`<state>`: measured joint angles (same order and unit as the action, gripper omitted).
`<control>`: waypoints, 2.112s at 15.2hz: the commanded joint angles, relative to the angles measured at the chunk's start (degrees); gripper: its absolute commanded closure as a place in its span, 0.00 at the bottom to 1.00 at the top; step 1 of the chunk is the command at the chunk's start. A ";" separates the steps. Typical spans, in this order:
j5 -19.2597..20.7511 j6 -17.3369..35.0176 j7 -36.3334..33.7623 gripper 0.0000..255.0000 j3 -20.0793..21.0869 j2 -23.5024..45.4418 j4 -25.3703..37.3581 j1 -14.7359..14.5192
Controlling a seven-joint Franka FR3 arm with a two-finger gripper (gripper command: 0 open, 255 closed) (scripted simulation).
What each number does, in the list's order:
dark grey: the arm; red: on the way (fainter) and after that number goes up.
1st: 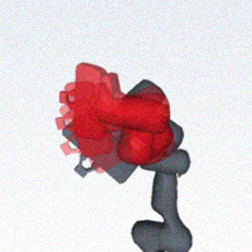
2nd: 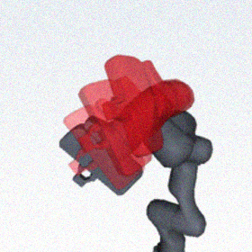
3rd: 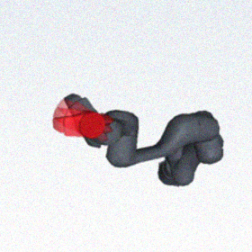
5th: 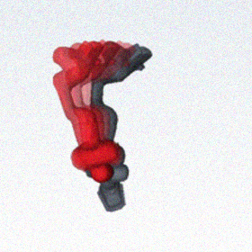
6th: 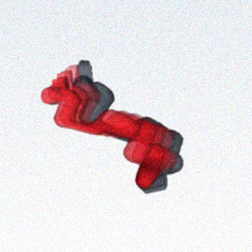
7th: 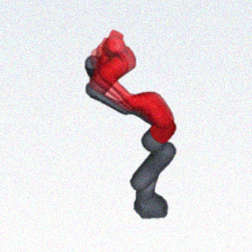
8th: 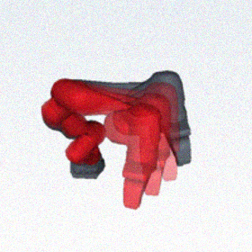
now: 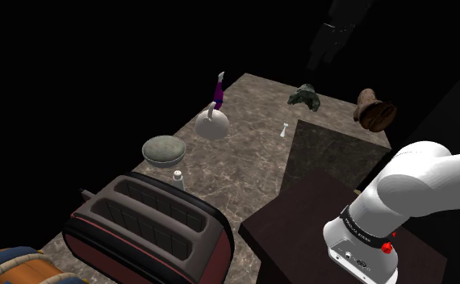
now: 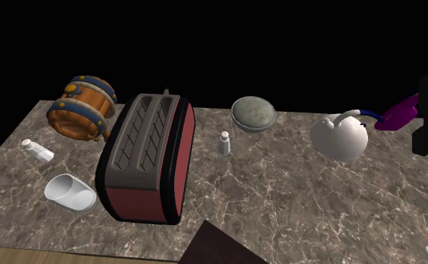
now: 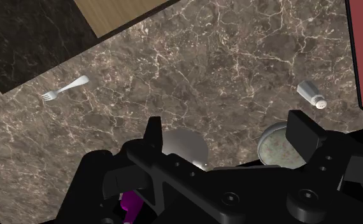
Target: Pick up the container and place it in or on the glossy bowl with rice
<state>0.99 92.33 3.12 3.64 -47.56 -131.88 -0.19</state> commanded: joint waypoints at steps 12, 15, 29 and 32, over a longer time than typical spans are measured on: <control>-5.03 18.46 -7.68 0.00 7.58 9.40 -9.82 -2.38; -5.97 23.75 -9.80 0.00 9.82 13.66 -10.99 -2.89; -1.86 46.55 -23.15 0.00 20.30 41.34 -7.14 -2.84; 2.27 50.16 -27.69 0.00 21.56 48.48 -4.33 -3.05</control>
<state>1.77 141.20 -22.86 24.74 -1.56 -137.21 -3.12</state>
